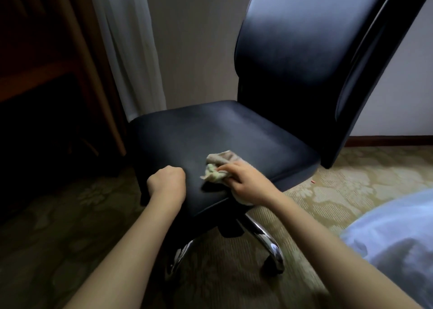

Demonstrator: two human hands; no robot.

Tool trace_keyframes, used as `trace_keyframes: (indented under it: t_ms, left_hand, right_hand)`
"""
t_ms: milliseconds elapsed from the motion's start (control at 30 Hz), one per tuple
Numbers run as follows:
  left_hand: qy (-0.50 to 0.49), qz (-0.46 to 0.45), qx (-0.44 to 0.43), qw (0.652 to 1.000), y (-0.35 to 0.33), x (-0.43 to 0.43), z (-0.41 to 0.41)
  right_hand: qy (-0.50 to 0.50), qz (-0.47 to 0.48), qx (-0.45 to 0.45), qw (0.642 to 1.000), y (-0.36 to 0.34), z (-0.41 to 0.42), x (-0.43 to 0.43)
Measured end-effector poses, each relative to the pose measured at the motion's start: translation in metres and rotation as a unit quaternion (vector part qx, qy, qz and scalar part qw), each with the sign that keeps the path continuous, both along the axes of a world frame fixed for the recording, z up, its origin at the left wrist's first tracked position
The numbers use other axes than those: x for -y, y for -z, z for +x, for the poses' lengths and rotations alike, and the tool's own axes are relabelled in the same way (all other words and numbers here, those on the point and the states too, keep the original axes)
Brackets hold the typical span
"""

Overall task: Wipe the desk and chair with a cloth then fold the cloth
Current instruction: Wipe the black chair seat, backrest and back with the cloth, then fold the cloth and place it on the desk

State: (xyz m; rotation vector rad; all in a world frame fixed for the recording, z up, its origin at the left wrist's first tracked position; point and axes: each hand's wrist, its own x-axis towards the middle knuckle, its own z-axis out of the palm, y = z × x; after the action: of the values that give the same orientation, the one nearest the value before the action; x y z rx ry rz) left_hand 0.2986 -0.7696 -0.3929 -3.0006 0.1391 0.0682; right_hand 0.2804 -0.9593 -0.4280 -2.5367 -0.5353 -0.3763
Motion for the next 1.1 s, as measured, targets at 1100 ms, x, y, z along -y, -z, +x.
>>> trace_keyframes:
  t_ms: [1100]
  left_hand:
    - [-0.138,-0.753,-0.230,0.601,-0.381,-0.097,-0.012]
  right_hand:
    - [-0.096,0.627,-0.499,0.591,-0.414,-0.004,-0.120]
